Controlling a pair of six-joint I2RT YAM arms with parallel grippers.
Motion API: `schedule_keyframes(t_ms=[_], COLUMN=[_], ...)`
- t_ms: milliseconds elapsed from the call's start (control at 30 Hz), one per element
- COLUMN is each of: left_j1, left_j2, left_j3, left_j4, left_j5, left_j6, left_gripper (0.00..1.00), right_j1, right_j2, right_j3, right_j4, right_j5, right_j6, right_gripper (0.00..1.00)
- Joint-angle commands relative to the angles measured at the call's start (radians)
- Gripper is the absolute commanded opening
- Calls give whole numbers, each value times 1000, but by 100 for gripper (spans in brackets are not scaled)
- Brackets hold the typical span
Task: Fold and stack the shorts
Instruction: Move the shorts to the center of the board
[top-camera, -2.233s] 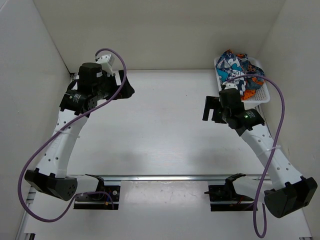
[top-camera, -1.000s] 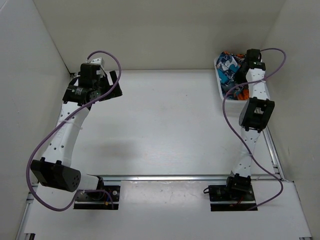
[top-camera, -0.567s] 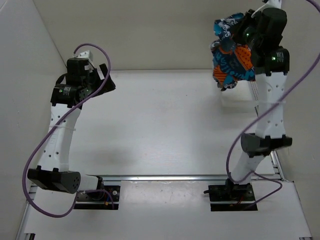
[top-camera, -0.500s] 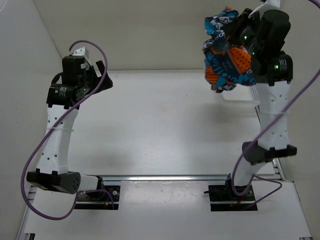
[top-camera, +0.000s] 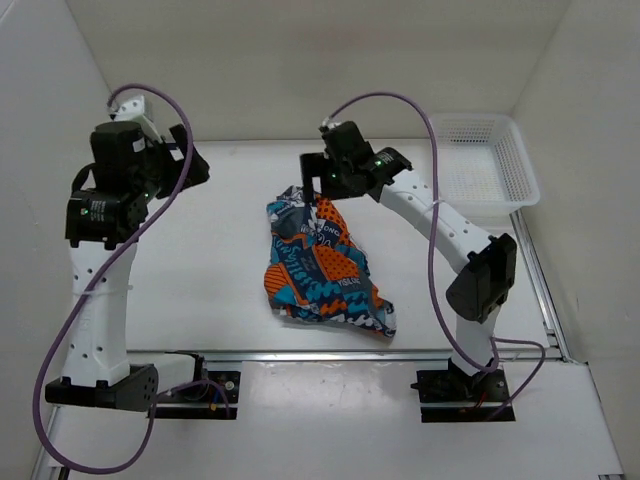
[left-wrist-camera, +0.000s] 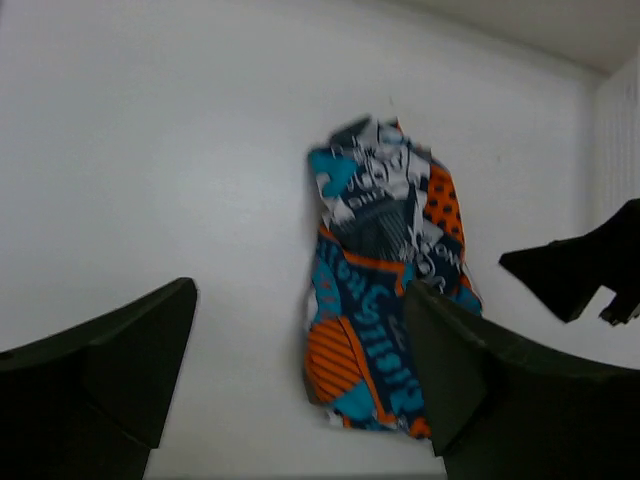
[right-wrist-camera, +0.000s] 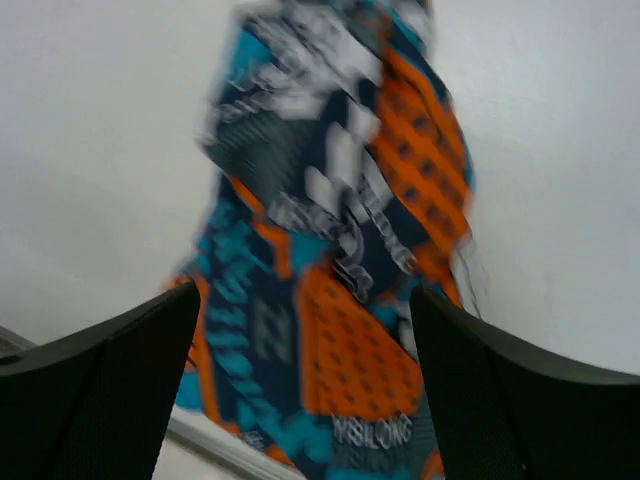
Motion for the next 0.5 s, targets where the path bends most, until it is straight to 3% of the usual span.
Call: schedule_keyframes(t_ms=[0,33,67,100,133,167,200,233,267,300,333,367,400,467], left_j1=[-36,-36,-51,-70,-85,-106,-158,-184,-206,-241,-252,-261,-261,-284], left_j2=[-10,-27,-59,-71,-87,-113,-125,-136,-136,-145,-145,-127,-93,-52], left_j3=[-176,-232,-292,-410,-469,-527,-635,-687,-736,-820,-855,-885,-908,-936], left_j4=[-39,-39,-24,-8,1,13,39,58,79,101,149,173,199,263], left_j5=[150,164,181,220,239,251,251,251,264,273,296,313,330,353], left_j6=[11,-7,-24,-69,-97,-129,-203,-241,-278,-344,-369,-386,-397,-409], left_gripper=[95,76,64,52,42,37,38,45,60,87,97,100,100,100], right_j1=[-130,-177,-193,-204,-204,-204,-193,-178,-155,-89,-49,-6,79,153], right_j2=[-295,-344,-392,-479,-519,-585,-613,-636,-671,-684,-693,-693,-693,-664], right_j3=[-171,-239,-303,-430,-492,-550,-662,-714,-765,-810,-881,-911,-934,-985], right_j4=[-20,-11,-11,-11,-11,-37,-37,-48,-48,-48,-33,-19,15,55], right_j5=[48,37,46,46,57,57,19,-4,-26,-39,-49,-69,-69,-78], right_j6=[69,69,82,83,83,93,102,112,139,161,182,203,243,279], right_gripper=[88,54,32,17,4,3,3,12,42,53,70,93,99,99])
